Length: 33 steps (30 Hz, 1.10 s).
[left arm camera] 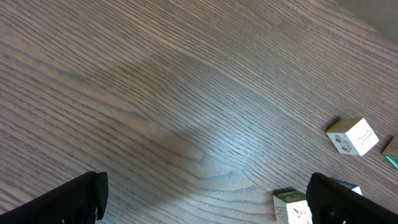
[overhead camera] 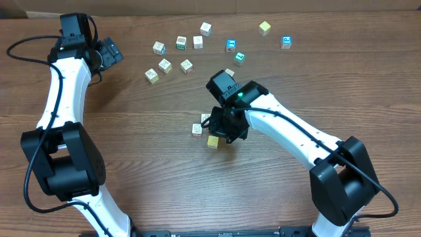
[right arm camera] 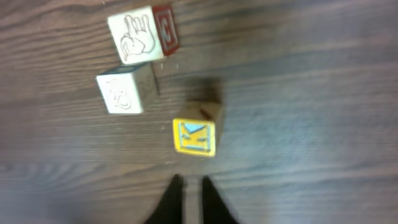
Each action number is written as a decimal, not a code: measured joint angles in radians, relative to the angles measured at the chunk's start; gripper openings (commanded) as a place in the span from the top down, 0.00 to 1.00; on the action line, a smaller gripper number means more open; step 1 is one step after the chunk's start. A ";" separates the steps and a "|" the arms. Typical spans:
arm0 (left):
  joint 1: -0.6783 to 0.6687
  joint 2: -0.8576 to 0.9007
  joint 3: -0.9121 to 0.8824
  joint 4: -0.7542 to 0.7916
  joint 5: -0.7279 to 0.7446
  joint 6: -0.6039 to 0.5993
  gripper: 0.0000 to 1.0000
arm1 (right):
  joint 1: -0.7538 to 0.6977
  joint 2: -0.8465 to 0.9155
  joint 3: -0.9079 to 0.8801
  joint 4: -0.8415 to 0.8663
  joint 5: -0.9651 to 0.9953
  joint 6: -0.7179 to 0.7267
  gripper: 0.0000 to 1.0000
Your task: Form a circle
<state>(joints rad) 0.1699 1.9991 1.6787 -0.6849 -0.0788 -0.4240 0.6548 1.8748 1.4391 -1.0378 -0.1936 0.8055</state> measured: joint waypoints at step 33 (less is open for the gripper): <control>0.000 0.000 0.000 0.000 0.000 0.000 0.00 | 0.081 0.000 -0.236 0.232 -0.011 0.249 0.96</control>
<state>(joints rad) 0.1699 1.9991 1.6787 -0.6849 -0.0788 -0.4240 0.7357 1.8748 1.2034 -0.8062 -0.2047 1.0546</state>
